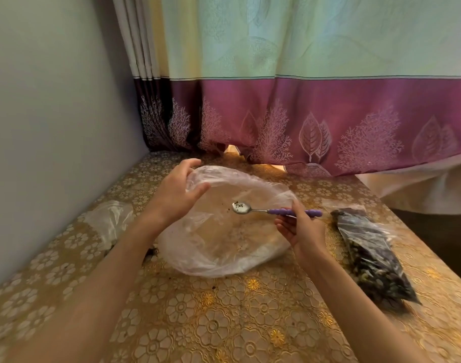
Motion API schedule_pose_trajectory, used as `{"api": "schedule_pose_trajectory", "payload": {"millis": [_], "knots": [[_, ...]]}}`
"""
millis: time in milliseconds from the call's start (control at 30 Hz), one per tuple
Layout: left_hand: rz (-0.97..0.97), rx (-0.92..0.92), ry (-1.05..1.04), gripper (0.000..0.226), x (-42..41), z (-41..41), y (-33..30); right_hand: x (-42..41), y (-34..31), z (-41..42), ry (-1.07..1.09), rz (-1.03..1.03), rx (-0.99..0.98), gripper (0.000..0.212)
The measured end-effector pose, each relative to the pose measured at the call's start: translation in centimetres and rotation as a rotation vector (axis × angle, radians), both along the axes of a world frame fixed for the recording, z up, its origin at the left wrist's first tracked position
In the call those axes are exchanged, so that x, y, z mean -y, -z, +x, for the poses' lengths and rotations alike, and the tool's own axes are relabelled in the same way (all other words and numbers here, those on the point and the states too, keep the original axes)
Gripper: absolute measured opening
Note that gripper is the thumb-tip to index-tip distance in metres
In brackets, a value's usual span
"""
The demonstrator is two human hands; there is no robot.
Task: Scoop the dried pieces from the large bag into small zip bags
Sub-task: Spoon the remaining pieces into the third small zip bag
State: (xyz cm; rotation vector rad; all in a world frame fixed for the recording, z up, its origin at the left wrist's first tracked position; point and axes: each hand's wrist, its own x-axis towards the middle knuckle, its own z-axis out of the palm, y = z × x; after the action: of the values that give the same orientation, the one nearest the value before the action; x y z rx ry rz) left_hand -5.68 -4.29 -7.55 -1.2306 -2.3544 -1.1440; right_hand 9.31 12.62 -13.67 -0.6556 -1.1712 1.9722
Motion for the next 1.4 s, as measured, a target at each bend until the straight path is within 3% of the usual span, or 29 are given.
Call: {"api": "schedule_pose_trajectory", "payload": {"millis": [167, 333, 500, 600, 667, 767, 900, 967, 1133, 1233, 1400], "knots": [[0.159, 0.058, -0.183, 0.048, 3.3, -2.5, 1.7, 0.9, -2.1, -0.3, 0.009, 0.158, -0.024, 0.044], [0.311, 0.071, -0.563, 0.039, 9.1, -5.5, 3.8, 2.5, -4.4, -2.6, -0.104, 0.194, -0.02, 0.055], [0.216, 0.412, -0.768, 0.05, 13.9, -8.0, 7.9, 4.2, -5.6, -6.9, -0.274, 0.199, 0.015, 0.049], [0.274, 0.594, -0.589, 0.052, 14.5, -8.6, 9.1, 5.7, -6.0, -9.8, -0.367, 0.138, 0.033, 0.051], [0.358, 0.613, -0.513, 0.052, 14.4, -8.7, 9.1, 6.8, -6.0, -11.6, -0.423, 0.116, 0.049, 0.053], [0.323, 0.633, -0.453, 0.037, 13.8, -8.7, 9.4, 8.2, -5.8, -14.5, -0.515, 0.124, 0.06, 0.054], [0.539, 0.934, -0.276, 0.026, 13.5, -8.8, 9.6, 9.9, -5.0, -17.9, -0.625, 0.078, 0.081, 0.055], [0.641, 1.064, -0.162, 0.035, 13.9, -8.9, 9.3, 10.3, -4.5, -19.3, -0.679, 0.083, 0.1, 0.058], [0.698, 1.143, -0.007, 0.033, 14.4, -9.0, 8.9, 10.0, -3.6, -21.3, -0.758, 0.14, 0.129, 0.065], [0.725, 1.127, 0.008, 0.029, 14.3, -9.1, 9.1, 9.3, -3.4, -21.7, -0.799, 0.153, 0.128, 0.056], [0.734, 1.108, 0.057, 0.039, 14.4, -8.9, 8.9, 8.6, -4.0, -21.6, -0.955, 0.233, 0.19, 0.022]]}}
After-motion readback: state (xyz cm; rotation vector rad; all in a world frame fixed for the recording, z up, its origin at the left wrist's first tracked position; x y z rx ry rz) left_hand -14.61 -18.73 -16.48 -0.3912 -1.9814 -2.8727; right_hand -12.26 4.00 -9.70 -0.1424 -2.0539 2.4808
